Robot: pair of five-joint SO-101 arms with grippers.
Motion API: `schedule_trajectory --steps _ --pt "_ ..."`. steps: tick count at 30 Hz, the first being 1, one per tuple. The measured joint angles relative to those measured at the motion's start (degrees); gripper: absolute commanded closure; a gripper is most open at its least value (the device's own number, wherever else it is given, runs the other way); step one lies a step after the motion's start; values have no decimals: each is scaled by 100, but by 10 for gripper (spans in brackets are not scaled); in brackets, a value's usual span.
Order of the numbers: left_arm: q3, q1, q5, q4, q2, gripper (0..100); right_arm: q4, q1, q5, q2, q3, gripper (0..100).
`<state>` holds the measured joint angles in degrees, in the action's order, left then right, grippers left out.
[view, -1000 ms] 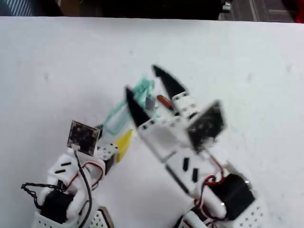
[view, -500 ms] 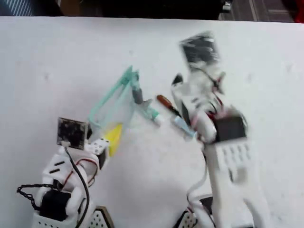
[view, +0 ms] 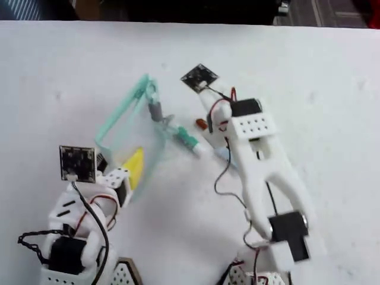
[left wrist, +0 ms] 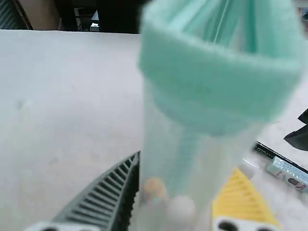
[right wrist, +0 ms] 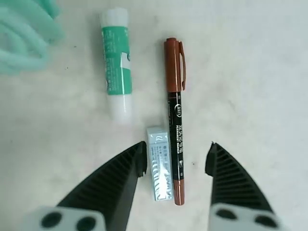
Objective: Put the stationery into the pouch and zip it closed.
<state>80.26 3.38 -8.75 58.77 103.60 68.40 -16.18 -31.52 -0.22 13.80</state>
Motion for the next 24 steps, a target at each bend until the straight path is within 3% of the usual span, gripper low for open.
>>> schedule_trajectory --steps 20,24 --pt "0 0 0 0 0 763 -756 18 0 2356 -905 813" --pt "0 0 0 0 0 763 -756 176 0 2629 -1143 932"
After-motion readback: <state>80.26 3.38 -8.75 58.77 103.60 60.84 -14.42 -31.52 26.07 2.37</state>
